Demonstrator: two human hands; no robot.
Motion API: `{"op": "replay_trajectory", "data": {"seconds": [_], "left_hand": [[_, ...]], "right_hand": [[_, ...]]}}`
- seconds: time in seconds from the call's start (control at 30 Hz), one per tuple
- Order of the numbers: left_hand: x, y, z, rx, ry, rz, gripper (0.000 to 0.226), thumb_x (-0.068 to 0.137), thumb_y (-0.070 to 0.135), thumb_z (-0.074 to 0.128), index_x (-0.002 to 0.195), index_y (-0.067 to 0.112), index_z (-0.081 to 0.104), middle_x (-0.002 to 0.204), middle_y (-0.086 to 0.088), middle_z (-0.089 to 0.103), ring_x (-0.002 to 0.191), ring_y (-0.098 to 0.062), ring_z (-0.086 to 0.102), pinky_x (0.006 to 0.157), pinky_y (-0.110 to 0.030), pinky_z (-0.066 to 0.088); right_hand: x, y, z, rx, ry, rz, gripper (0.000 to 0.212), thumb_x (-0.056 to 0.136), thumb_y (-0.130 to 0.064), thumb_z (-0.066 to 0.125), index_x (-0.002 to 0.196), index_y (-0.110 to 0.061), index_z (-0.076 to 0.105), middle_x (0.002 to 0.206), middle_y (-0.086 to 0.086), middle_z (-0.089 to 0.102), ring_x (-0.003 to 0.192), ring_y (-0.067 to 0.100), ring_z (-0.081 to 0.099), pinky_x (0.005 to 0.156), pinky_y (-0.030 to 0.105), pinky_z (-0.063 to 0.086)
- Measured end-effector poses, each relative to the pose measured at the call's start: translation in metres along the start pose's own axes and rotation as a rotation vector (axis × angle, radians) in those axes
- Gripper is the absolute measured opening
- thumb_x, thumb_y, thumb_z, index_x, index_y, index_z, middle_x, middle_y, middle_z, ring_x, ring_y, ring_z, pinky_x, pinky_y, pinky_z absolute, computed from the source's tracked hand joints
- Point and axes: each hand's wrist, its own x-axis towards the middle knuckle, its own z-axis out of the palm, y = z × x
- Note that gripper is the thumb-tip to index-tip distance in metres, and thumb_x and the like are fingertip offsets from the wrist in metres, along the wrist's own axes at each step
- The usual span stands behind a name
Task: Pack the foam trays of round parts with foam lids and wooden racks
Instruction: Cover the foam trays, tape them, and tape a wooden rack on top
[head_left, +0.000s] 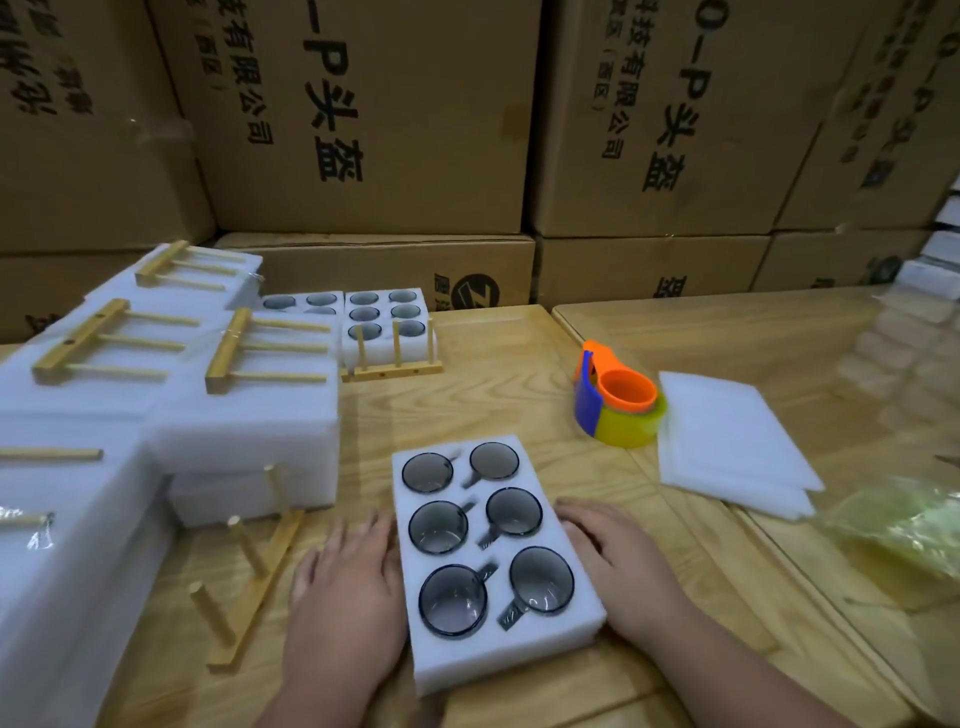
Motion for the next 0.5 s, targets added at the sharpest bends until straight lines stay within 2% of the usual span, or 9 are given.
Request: {"op": "replay_trajectory", "data": {"seconds": [0.1, 0.17, 0.27, 0.4, 0.47, 0.5], "left_hand": [[0.008, 0.001, 0.002, 0.027, -0.027, 0.014, 0.05, 0.105, 0.045, 0.018, 0.155, 0.046, 0.025, 0.166, 0.024, 0.018, 0.156, -0.008, 0.007, 0.125, -0.04, 0.006], [0.017, 0.0, 0.003, 0.06, -0.022, 0.023, 0.052, 0.105, 0.047, 0.021, 0.156, 0.045, 0.023, 0.166, 0.024, 0.016, 0.156, -0.008, 0.007, 0.126, -0.042, 0.006], [0.027, 0.002, 0.002, 0.09, -0.005, 0.034, 0.051, 0.106, 0.047, 0.029, 0.157, 0.044, 0.024, 0.167, 0.023, 0.016, 0.156, -0.007, 0.009, 0.126, -0.043, 0.006], [0.028, 0.006, -0.002, 0.108, -0.004, 0.043, 0.05, 0.107, 0.047, 0.034, 0.156, 0.045, 0.026, 0.166, 0.024, 0.016, 0.155, -0.005, 0.011, 0.126, -0.041, 0.007], [0.029, 0.008, -0.001, 0.108, 0.023, 0.057, 0.05, 0.106, 0.047, 0.036, 0.155, 0.045, 0.028, 0.165, 0.025, 0.019, 0.154, -0.005, 0.014, 0.125, -0.041, 0.008], [0.029, 0.006, 0.001, 0.135, 0.026, 0.041, 0.05, 0.105, 0.048, 0.038, 0.155, 0.045, 0.029, 0.164, 0.025, 0.023, 0.153, -0.005, 0.016, 0.125, -0.041, 0.01]], "right_hand": [[0.025, 0.008, 0.007, -0.358, -0.115, 0.044, 0.042, 0.103, -0.051, 0.041, 0.143, -0.046, 0.049, 0.159, -0.021, 0.037, 0.148, 0.006, 0.027, 0.11, 0.034, 0.019], [0.041, 0.006, 0.008, -0.376, -0.163, 0.004, 0.046, 0.103, -0.054, 0.037, 0.148, -0.049, 0.038, 0.165, -0.019, 0.027, 0.152, 0.006, 0.019, 0.11, 0.035, 0.014], [0.061, 0.008, 0.009, -0.361, -0.167, -0.034, 0.045, 0.103, -0.05, 0.034, 0.149, -0.048, 0.037, 0.167, -0.015, 0.025, 0.154, 0.008, 0.016, 0.111, 0.036, 0.013], [0.063, 0.01, 0.011, -0.323, -0.167, -0.058, 0.044, 0.104, -0.046, 0.038, 0.148, -0.042, 0.045, 0.165, -0.011, 0.031, 0.153, 0.01, 0.022, 0.116, 0.035, 0.018], [0.056, 0.013, 0.004, -0.16, -0.136, -0.069, 0.038, 0.102, -0.038, 0.049, 0.138, -0.036, 0.059, 0.15, -0.01, 0.053, 0.142, 0.011, 0.043, 0.115, 0.034, 0.032], [0.052, 0.013, -0.005, -0.054, -0.094, -0.06, 0.029, 0.099, -0.033, 0.056, 0.126, -0.035, 0.067, 0.133, -0.013, 0.065, 0.126, 0.007, 0.056, 0.107, 0.033, 0.043]]}}
